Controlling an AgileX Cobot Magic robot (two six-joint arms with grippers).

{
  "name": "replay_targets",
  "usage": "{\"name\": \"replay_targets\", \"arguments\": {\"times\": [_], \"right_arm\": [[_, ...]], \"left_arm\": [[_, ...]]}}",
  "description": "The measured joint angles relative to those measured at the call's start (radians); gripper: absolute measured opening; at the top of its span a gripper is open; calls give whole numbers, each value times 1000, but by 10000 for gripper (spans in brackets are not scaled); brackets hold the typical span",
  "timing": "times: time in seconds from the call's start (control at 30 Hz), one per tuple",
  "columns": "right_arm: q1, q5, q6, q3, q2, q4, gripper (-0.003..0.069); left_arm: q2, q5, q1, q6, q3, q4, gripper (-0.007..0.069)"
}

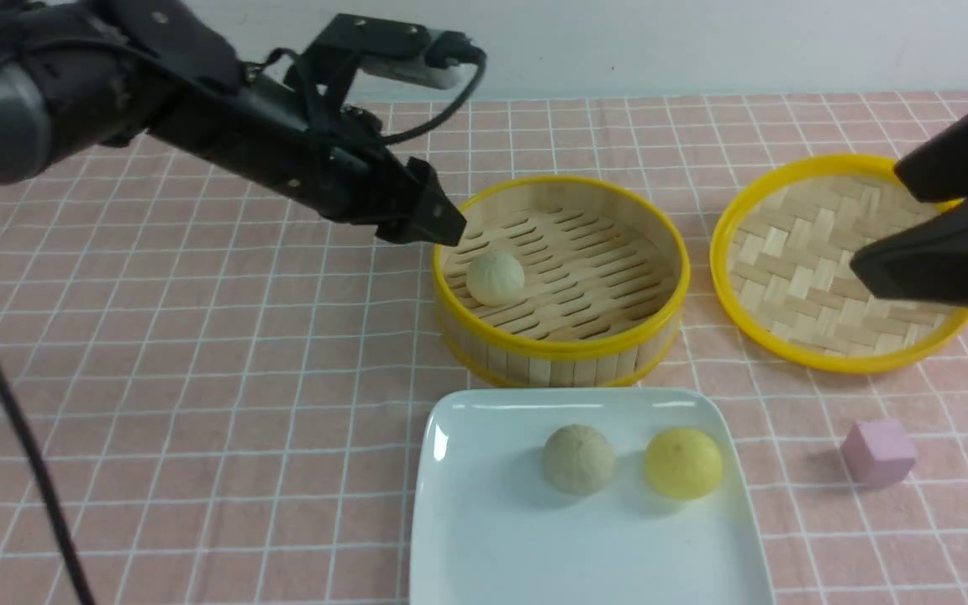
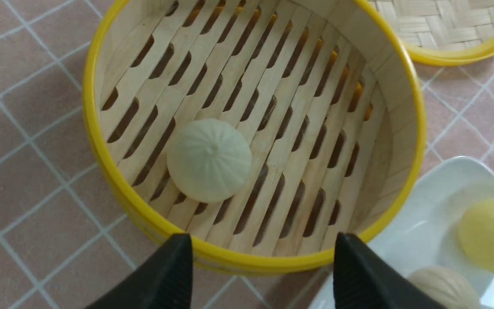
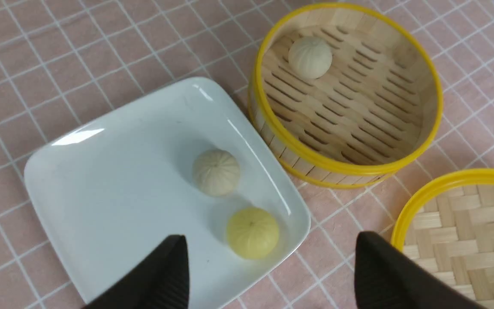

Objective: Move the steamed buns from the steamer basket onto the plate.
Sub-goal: Use the left arm to grab the steamed stuffed bun that is closest to it

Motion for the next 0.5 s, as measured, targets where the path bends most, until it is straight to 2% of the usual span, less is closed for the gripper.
{"name": "replay_targets", "arguments": {"times": [0.2,0.5], "right_arm": [[0,46,0,0,0,-1,507],[0,79,0,0,0,-1,507]], "left_arm": [[155,3,-59,-51,-155,89,453],[289,-2,-61,-86,-256,128,453]]}}
